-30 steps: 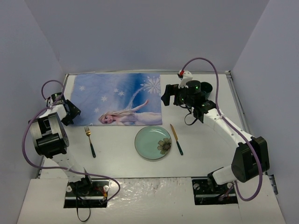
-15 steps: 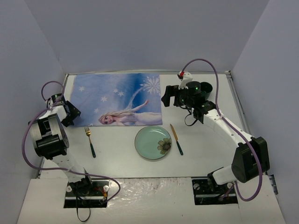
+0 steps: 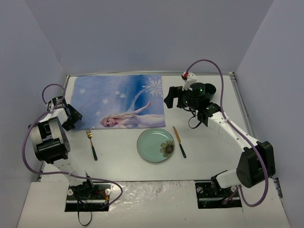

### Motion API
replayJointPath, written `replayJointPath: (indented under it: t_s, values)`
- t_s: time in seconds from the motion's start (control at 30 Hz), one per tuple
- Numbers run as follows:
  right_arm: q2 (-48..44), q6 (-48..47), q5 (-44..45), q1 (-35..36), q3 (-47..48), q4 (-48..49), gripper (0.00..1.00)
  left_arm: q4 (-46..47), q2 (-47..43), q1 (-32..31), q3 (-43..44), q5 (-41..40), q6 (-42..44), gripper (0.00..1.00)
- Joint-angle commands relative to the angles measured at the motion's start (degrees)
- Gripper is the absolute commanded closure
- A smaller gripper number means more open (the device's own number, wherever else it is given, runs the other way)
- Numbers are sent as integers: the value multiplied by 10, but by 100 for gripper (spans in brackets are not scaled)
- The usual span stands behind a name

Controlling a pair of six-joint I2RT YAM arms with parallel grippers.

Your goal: Set the dinner table for one person

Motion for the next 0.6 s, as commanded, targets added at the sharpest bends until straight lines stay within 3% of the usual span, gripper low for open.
replayJointPath:
  t_s: [0.0, 0.13, 0.33, 0.57]
  values:
    - [-28, 2, -10, -5, -1, 32, 0, -67, 0, 8, -16, -11, 7, 41]
    - [-31, -1, -12, -5, 1, 32, 0, -69, -11, 8, 2, -7, 8, 36]
    - [-37, 2, -14, -5, -2, 30, 0, -96, -49, 8, 51, 4, 16, 21]
    - [-51, 8, -16, -5, 0, 16, 0, -97, -141, -13, 62, 67, 33, 10]
